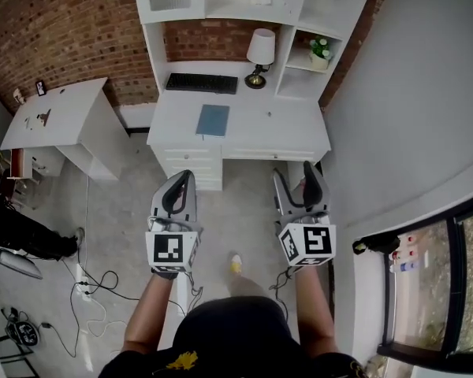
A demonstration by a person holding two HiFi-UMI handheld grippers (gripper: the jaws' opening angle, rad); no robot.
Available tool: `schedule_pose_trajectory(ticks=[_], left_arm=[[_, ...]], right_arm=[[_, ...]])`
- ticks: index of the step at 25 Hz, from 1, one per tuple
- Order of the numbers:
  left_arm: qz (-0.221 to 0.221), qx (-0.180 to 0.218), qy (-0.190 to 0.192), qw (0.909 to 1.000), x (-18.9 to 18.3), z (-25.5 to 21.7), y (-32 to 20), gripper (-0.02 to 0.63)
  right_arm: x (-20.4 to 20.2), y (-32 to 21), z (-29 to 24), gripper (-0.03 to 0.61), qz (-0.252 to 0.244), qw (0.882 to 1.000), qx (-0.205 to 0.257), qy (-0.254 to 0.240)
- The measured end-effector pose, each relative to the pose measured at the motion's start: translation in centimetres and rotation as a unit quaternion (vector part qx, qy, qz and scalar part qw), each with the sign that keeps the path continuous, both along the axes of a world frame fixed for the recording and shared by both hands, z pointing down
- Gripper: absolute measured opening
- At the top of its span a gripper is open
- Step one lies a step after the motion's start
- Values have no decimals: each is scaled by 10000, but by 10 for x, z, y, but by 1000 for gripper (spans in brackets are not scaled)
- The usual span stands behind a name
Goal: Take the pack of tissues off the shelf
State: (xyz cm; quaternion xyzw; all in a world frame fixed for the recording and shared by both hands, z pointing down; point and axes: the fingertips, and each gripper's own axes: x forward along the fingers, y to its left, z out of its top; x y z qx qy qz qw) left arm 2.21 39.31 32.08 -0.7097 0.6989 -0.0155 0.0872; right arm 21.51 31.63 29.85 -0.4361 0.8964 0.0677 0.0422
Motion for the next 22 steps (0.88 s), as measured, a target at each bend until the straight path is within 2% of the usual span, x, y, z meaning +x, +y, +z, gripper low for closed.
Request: schedule_pose_trajectory(ticks=[10, 14, 18, 22], left_arm=[[167, -254, -190, 9994, 1, 3, -130, 17], [77, -308, -247, 9992, -5, 1, -166, 18], [51, -272, -320, 9991, 0, -7, -202, 18], [54, -386, -395, 9985, 12, -3, -226, 18]], right_arm=[[9, -138, 6, 268, 196, 9995, -201, -148], [10, -174, 2, 261, 106, 9994, -158, -281], [14, -205, -5, 209, -69, 9985, -97, -533], [19, -230, -7, 209, -201, 9978, -57, -633]])
